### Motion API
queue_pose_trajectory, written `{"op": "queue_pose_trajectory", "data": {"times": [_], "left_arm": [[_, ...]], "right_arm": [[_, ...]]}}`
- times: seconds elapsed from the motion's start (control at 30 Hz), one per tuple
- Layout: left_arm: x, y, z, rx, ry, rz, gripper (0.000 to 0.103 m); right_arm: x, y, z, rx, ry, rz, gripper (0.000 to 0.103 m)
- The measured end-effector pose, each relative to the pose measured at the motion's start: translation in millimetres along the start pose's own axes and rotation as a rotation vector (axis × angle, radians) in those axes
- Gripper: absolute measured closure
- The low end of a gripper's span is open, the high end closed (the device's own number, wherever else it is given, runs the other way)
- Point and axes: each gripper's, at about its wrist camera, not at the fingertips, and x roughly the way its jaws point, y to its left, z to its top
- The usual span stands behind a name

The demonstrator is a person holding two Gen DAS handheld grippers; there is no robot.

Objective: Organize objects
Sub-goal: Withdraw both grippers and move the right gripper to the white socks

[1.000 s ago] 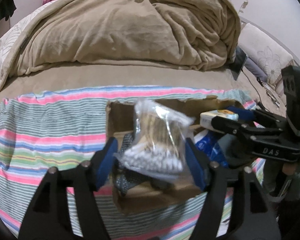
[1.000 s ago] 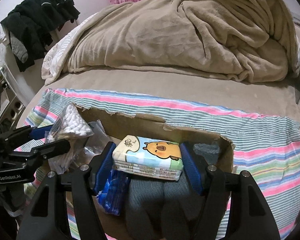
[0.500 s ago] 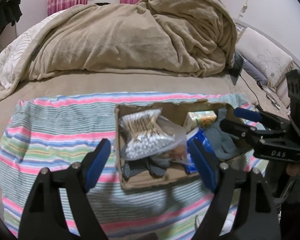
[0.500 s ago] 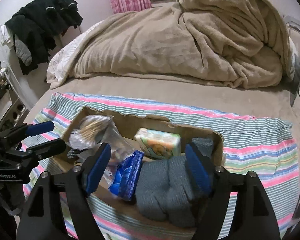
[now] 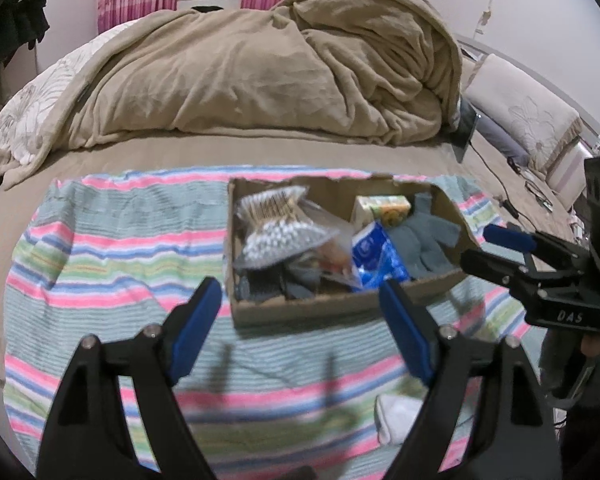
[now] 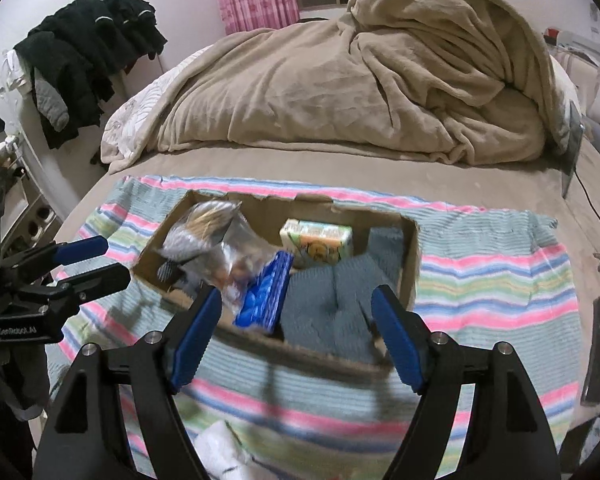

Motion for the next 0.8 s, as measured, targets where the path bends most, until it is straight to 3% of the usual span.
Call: {"op": "queue_pose_trajectory", "data": {"times": [0.8], "left_arm": [[-27, -15, -69, -0.017, 0.060, -0.024, 0.021]], "right_arm": [[-17, 20, -86, 0.027, 0.106, 0.014, 0.023]]}}
